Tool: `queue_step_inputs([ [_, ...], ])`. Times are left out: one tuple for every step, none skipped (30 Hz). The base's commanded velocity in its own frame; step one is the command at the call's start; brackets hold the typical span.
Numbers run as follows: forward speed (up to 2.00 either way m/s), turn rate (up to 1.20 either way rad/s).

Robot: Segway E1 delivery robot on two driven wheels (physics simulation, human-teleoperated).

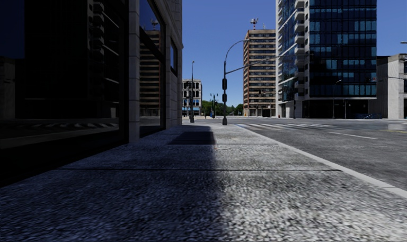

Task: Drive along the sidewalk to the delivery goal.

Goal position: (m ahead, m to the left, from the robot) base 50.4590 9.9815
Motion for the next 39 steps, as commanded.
queue_step_inputs([
  [2.0,0.0],
  [2.0,0.0],
  [2.0,0.0],
  [2.0,0.0],
  [2.0,0.0],
  [2.0,0.0],
  [2.0,0.0],
  [2.0,0.0],
  [2.0,0.0],
  [2.0,0.0],
  [2.0,0.0],
  [2.0,0.0],
  [2.0,0.0],
  [2.0,0.0],
  [2.0,0.0],
  [2.0,0.0],
  [2.0,0.0],
  [2.0,0.0],
  [2.0,0.0],
  [2.0,0.0],
  [2.0,0.0],
  [2.0,0.0],
  [2.0,0.0],
  [2.0,0.0],
  [2.0,0.0],
  [2.0,0.0],
  [2.0,0.0],
  [2.0,0.0],
  [2.0,0.0],
  [2.0,0.0],
  [2.0,0.0],
  [2.0,0.0],
  [2.0,0.0],
  [2.0,0.0],
  [2.0,0.0],
  [2.0,0.0],
  [2.0,0.0],
  [2.0,0.0],
  [2.0,0.0],
])
